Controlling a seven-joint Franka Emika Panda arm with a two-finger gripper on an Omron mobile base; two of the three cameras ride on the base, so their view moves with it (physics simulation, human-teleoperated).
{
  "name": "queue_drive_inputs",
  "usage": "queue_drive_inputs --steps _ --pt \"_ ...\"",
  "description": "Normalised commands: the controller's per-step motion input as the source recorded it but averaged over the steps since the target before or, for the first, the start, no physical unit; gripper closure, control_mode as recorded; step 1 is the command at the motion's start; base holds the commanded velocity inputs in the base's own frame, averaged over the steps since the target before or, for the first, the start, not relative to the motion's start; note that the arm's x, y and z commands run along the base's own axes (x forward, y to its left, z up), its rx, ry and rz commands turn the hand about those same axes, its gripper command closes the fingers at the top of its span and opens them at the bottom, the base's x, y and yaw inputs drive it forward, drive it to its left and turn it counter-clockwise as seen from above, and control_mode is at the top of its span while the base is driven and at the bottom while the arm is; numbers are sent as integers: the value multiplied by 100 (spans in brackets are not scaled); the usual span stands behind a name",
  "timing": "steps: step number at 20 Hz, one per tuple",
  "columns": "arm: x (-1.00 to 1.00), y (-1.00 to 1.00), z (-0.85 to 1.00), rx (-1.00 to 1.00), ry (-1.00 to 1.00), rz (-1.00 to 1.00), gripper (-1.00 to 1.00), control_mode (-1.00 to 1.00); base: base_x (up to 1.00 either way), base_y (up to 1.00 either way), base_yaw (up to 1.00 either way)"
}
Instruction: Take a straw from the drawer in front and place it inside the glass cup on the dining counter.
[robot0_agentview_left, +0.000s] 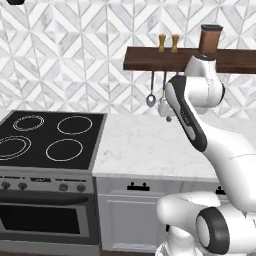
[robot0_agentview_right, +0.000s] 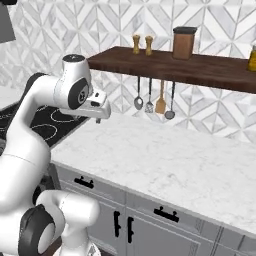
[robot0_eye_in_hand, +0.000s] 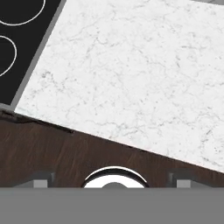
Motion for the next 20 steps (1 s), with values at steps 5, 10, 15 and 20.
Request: queue_drive_inputs --steps 5,10,15,20 --pt "0 0 0 0 0 0 -100 100 -3 -73 57" --pt "0 0 0 0 0 0 -100 100 -14 -70 58" --pt "0 0 0 0 0 0 -100 100 -19 -62 54" --pt "0 0 0 0 0 0 -100 100 -6 -66 41"
